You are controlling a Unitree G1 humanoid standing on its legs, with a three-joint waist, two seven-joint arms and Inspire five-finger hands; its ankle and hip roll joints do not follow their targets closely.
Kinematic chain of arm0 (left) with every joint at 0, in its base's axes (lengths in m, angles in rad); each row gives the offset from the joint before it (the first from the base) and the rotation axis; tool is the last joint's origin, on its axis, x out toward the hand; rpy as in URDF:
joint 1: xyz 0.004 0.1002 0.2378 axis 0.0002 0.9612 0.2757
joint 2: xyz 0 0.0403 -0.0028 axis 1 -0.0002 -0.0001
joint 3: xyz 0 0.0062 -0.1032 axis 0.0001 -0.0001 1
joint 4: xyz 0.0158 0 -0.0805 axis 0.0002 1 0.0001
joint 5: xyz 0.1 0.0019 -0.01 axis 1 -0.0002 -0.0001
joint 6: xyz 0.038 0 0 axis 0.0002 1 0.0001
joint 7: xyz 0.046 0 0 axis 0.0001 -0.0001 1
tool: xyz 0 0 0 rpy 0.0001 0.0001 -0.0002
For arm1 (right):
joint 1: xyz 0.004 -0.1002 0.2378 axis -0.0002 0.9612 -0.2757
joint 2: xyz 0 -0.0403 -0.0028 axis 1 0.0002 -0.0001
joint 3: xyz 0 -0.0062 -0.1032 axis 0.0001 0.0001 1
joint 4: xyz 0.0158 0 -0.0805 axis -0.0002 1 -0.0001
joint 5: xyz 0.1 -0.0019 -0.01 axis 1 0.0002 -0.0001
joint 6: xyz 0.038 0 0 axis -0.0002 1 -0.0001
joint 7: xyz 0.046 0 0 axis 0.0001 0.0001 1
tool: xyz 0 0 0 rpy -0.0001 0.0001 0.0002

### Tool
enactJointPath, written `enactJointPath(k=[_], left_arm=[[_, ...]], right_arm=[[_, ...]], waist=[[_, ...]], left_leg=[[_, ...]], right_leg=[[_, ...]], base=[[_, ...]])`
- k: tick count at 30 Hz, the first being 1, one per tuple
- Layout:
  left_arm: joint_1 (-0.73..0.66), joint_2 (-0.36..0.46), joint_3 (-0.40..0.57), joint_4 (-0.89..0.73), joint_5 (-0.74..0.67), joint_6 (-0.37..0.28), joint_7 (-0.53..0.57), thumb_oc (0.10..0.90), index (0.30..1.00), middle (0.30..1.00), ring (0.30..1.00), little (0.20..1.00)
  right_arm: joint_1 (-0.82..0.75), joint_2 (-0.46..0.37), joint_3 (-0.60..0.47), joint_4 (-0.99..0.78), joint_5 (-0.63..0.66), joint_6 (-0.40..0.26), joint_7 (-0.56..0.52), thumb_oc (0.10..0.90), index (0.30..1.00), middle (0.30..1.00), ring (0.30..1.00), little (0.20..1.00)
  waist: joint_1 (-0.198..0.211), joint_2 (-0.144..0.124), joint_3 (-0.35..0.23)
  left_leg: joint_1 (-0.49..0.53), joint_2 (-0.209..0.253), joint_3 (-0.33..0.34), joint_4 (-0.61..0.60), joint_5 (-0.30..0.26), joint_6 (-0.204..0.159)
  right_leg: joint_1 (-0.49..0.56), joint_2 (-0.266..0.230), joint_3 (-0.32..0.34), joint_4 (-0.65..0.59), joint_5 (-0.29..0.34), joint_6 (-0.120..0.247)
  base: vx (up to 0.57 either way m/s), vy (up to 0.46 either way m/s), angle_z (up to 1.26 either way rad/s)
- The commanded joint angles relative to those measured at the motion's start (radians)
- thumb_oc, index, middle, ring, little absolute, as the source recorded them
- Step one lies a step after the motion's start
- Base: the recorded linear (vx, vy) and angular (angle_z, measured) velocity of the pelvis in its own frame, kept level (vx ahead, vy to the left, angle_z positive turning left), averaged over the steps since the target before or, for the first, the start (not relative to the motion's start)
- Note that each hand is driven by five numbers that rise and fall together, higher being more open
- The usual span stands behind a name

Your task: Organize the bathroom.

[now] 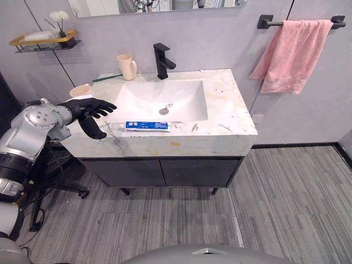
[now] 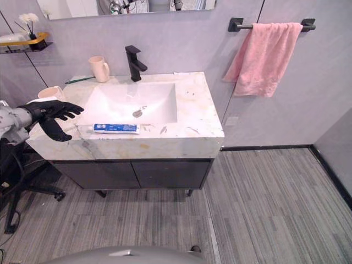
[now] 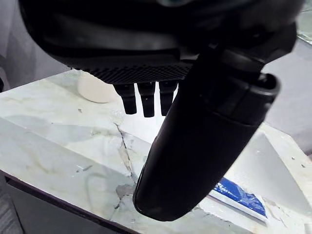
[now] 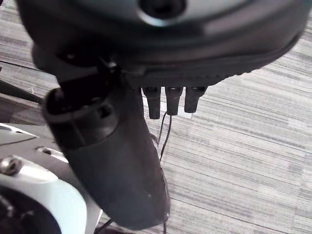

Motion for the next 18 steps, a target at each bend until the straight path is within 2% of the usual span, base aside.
enactJointPath(k=[1,13,18], left_arm=[[-0.205,0.061,0.052,0.052,-0.023,-0.092,0.055,0.800,0.900,0.900,0.900,0.900],[-0.256,0.032,0.007,0.072,0.001,-0.166,0.098,0.800,0.900,0.900,0.900,0.900],[-0.277,0.021,-0.011,0.081,0.016,-0.164,0.102,0.800,0.900,0.900,0.900,0.900]], right_arm=[[-0.025,-0.055,0.006,0.016,-0.056,0.005,0.001,0.800,0.900,0.900,0.900,0.900],[-0.010,-0.078,-0.007,0.011,-0.061,-0.008,0.006,0.800,0.900,0.900,0.900,0.900],[-0.004,-0.082,-0.007,0.011,-0.060,-0.014,0.011,0.800,0.900,0.900,0.900,0.900]], waist=[[-0.009,0.022,0.039],[-0.031,0.017,0.053],[-0.036,0.014,0.056]], left_leg=[[0.006,0.009,0.018,0.004,-0.048,0.029],[-0.001,0.017,0.033,0.004,-0.041,0.026],[-0.005,0.019,0.035,0.004,-0.038,0.025]], right_leg=[[0.043,-0.042,0.021,0.014,-0.103,0.082],[0.028,-0.036,0.030,0.019,-0.101,0.080],[0.024,-0.033,0.034,0.018,-0.099,0.081]], base=[[0.03,-0.012,-0.07],[0.01,0.000,-0.03],[0.00,0.000,0.00]])
